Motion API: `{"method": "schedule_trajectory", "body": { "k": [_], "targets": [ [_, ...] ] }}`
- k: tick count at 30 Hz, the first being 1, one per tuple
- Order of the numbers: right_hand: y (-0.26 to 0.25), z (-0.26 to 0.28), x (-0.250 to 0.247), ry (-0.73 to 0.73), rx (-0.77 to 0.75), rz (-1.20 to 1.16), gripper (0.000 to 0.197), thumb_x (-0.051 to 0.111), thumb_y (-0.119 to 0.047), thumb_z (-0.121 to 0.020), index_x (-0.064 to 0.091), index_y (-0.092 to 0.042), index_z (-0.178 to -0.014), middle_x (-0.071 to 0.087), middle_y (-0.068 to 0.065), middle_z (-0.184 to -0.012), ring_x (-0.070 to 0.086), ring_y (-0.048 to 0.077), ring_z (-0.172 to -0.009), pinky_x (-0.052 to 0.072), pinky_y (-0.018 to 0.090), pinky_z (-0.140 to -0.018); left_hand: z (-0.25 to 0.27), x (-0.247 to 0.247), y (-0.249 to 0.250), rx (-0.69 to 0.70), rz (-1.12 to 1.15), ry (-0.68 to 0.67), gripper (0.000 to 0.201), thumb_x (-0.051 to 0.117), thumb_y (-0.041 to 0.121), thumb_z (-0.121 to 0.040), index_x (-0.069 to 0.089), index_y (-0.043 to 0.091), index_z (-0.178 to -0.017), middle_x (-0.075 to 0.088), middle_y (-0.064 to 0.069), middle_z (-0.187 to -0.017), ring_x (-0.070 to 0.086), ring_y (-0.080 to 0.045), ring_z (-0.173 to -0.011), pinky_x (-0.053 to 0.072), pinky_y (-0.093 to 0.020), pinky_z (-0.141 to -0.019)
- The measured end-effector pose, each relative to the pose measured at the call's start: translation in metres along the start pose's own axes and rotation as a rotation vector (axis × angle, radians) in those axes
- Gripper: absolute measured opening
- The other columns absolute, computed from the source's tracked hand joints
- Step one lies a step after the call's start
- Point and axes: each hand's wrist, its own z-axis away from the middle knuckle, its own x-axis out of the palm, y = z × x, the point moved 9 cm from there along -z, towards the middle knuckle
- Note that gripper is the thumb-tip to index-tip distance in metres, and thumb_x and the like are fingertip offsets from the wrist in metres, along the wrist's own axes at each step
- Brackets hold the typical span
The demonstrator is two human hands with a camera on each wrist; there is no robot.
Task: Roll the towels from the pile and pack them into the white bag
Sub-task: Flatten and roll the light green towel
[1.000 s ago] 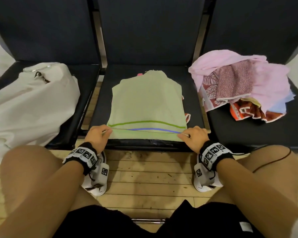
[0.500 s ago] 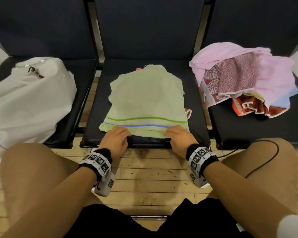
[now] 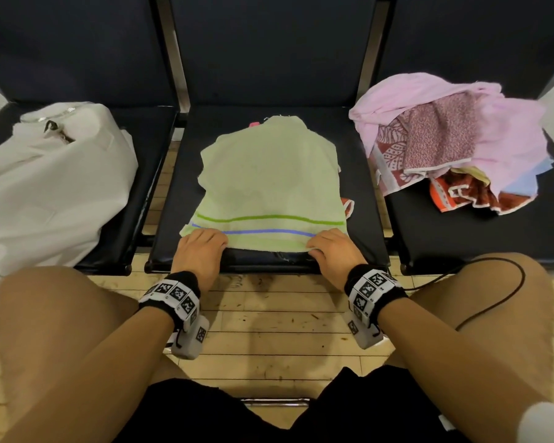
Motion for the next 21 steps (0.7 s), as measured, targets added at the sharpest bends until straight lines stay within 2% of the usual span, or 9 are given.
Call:
{"method": "schedule_trajectory", "body": {
  "k": [4, 7, 11, 14, 16, 18, 19, 21],
  "targets": [
    [0.004, -0.002, -0.004, -0.036, 0.067, 0.017, 0.022, 0.042, -0.013, -0.101, 0.063, -0.012, -0.107, 0.063, 0.007, -0.103, 0.053, 0.028, -0.099, 0.042, 0.038, -0.087, -0.001, -0.003, 0.005, -0.009, -0.019, -0.014, 0.015, 0.047, 0.013, -0.097, 0.048, 0.027, -0.099, 0.054, 0.007, -0.099, 0.05, -0.02, -0.101, 0.032, -0.033, -0.096],
    [0.004, -0.001, -0.006, -0.082, 0.113, 0.089, 0.022, 0.038, -0.009, -0.098, 0.059, -0.012, -0.105, 0.057, 0.003, -0.093, 0.051, 0.027, -0.091, 0.036, 0.035, -0.077, -0.001, -0.001, 0.011, 0.006, -0.054, -0.051, 0.022, 0.046, 0.008, -0.096, 0.039, 0.028, -0.098, 0.048, 0.007, -0.088, 0.048, -0.022, -0.089, 0.033, -0.032, -0.082],
    [0.005, 0.001, -0.012, -0.041, 0.127, 0.094, 0.024, 0.04, -0.011, -0.097, 0.06, -0.012, -0.11, 0.065, 0.006, -0.095, 0.058, 0.03, -0.09, 0.041, 0.039, -0.083, 0.0, 0.008, 0.009, -0.012, -0.13, -0.14, 0.007, 0.038, 0.018, -0.103, 0.042, 0.023, -0.105, 0.049, 0.001, -0.079, 0.047, -0.025, -0.074, 0.034, -0.035, -0.066],
    [0.007, 0.004, -0.016, 0.046, 0.13, 0.058, 0.023, 0.049, -0.012, -0.094, 0.063, -0.014, -0.114, 0.064, 0.004, -0.104, 0.058, 0.028, -0.094, 0.042, 0.039, -0.087, -0.003, 0.008, 0.008, 0.014, -0.103, -0.127, 0.018, 0.035, 0.03, -0.106, 0.051, 0.021, -0.104, 0.06, 0.001, -0.084, 0.056, -0.027, -0.072, 0.039, -0.035, -0.066],
    [0.001, 0.004, -0.02, 0.123, 0.074, 0.137, 0.025, 0.062, -0.003, -0.084, 0.067, -0.014, -0.106, 0.063, 0.004, -0.103, 0.057, 0.028, -0.093, 0.039, 0.038, -0.08, -0.006, 0.001, 0.009, 0.043, -0.096, -0.046, 0.018, 0.044, 0.03, -0.103, 0.059, 0.02, -0.101, 0.063, 0.0, -0.09, 0.058, -0.028, -0.077, 0.04, -0.038, -0.073],
    [-0.011, 0.003, -0.017, 0.135, -0.012, 0.219, 0.038, 0.071, 0.012, -0.061, 0.068, -0.013, -0.091, 0.063, 0.005, -0.094, 0.057, 0.03, -0.083, 0.04, 0.036, -0.071, -0.007, -0.009, 0.011, 0.07, -0.138, 0.06, 0.012, 0.059, 0.03, -0.096, 0.065, 0.019, -0.095, 0.061, -0.001, -0.09, 0.057, -0.027, -0.082, 0.039, -0.042, -0.077],
    [-0.018, 0.003, -0.013, 0.118, -0.064, 0.235, 0.042, 0.07, 0.017, -0.052, 0.067, -0.011, -0.084, 0.063, 0.007, -0.088, 0.057, 0.031, -0.077, 0.043, 0.034, -0.067, -0.006, -0.013, 0.013, 0.076, -0.156, 0.099, 0.01, 0.065, 0.029, -0.092, 0.067, 0.019, -0.092, 0.06, -0.001, -0.089, 0.057, -0.027, -0.081, 0.04, -0.043, -0.076],
    [-0.028, 0.004, -0.005, 0.079, -0.133, 0.231, 0.043, 0.07, 0.02, -0.046, 0.067, -0.008, -0.078, 0.063, 0.008, -0.079, 0.058, 0.031, -0.071, 0.048, 0.033, -0.06, -0.004, -0.02, 0.021, 0.1, -0.155, 0.142, 0.011, 0.073, 0.023, -0.086, 0.068, 0.017, -0.092, 0.061, -0.003, -0.088, 0.058, -0.028, -0.079, 0.045, -0.043, -0.07]
  ]
}}
